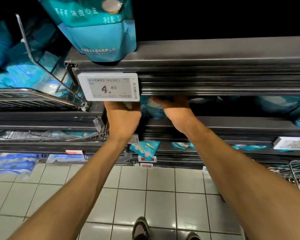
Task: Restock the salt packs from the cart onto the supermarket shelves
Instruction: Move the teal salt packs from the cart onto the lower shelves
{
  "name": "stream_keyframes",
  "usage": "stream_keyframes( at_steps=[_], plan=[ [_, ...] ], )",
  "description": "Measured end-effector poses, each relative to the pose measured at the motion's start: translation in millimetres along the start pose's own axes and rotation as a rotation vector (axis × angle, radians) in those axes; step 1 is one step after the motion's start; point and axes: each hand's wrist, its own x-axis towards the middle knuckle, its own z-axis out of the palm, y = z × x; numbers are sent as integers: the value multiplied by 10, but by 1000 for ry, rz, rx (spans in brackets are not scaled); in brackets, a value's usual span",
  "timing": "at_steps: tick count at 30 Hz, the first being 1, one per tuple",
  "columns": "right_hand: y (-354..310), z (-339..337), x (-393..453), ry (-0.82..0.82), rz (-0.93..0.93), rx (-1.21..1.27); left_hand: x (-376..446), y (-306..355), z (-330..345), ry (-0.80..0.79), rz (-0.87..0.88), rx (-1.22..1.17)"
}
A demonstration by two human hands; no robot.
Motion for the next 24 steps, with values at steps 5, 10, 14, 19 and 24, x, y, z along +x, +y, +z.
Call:
stream_keyframes(
  at_steps=[5,10,14,19,24],
  plan=[
    [-39,20,-5,-95,80,-77,-112,-27,57,65,141,81],
    [-15,-58,-105,-67,47,-164,-130,30,60,116,20,78],
    [25,-120,-248,-5,28,-43,-204,143,19,143,34,6],
    [78,-317,-501,0,15,-54,-508,166,-76,138,63,-33],
    [10,-620,-952,59,27,-66,-993,250,-171,5,-19,-108]
  ],
)
